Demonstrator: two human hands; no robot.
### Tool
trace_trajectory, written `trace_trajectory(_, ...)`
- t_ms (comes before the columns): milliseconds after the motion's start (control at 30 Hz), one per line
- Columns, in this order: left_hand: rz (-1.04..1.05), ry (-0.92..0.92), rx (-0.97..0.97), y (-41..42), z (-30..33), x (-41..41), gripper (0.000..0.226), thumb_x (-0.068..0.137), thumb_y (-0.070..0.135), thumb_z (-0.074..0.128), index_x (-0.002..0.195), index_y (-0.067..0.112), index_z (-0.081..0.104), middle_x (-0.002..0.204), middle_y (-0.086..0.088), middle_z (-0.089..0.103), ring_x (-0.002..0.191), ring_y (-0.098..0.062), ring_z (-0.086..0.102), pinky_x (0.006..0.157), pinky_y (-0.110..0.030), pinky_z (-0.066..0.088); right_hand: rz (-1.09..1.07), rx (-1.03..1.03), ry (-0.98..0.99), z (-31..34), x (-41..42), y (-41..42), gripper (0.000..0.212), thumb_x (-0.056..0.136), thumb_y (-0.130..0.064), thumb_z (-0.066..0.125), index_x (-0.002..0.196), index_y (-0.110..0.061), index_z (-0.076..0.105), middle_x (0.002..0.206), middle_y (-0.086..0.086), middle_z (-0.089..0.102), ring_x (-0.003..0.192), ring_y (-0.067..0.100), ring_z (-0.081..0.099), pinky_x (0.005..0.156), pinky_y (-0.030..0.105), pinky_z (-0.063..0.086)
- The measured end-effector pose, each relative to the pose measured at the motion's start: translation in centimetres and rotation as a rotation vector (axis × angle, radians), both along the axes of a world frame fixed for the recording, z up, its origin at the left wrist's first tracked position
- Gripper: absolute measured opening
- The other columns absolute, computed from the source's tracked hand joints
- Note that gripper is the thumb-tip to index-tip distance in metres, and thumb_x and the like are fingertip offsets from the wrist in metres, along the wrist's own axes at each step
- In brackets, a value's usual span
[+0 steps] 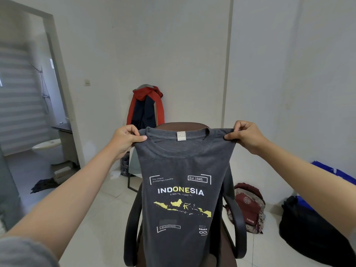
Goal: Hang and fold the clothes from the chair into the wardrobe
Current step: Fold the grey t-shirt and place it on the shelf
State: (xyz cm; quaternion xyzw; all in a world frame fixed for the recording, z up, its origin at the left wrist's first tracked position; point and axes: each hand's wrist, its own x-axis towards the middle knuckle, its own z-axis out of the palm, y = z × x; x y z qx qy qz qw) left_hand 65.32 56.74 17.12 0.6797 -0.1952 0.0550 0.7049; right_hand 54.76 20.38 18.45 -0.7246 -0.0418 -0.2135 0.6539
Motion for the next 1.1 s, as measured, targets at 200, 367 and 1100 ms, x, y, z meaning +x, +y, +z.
trace_trajectory(200,-0.003,-0.008,0.023,-0.6,0.0,-0.1,0.035,0.076,-0.013,0.067,0.06,0.011,0.046,0.057,0.001,0.053,0.06,-0.011,0.057,0.057,-0.017,0.052,-0.026,-0.129,0.004,0.3,0.1,0.6,0.041,0.067,0.017,0.074,0.056,-0.012,0.047,0.047,-0.004,0.049,0.048,0.011,0.052,0.052,0.02,0.048)
trace_trajectory(367,-0.004,-0.018,0.051,-0.6,0.0,-0.1,0.034,0.076,-0.012,0.068,0.061,0.01,0.047,0.065,-0.006,0.05,0.065,-0.015,0.054,0.058,-0.017,0.051,-0.005,-0.315,0.021,0.6,-0.3,1.0,0.027,0.063,-0.002,0.084,0.065,-0.004,0.058,0.061,0.007,0.053,0.06,0.016,0.053,0.06,0.026,0.05)
trace_trajectory(1100,-0.026,0.05,-0.07,-0.9,0.1,0.5,0.036,0.078,-0.012,0.065,0.061,0.011,0.044,0.067,-0.005,0.055,0.067,-0.015,0.061,0.064,-0.022,0.054,0.035,-0.108,0.041,0.8,-0.1,1.3,0.044,0.069,0.012,0.075,0.05,-0.012,0.043,0.047,-0.003,0.048,0.047,0.01,0.053,0.047,0.018,0.045)
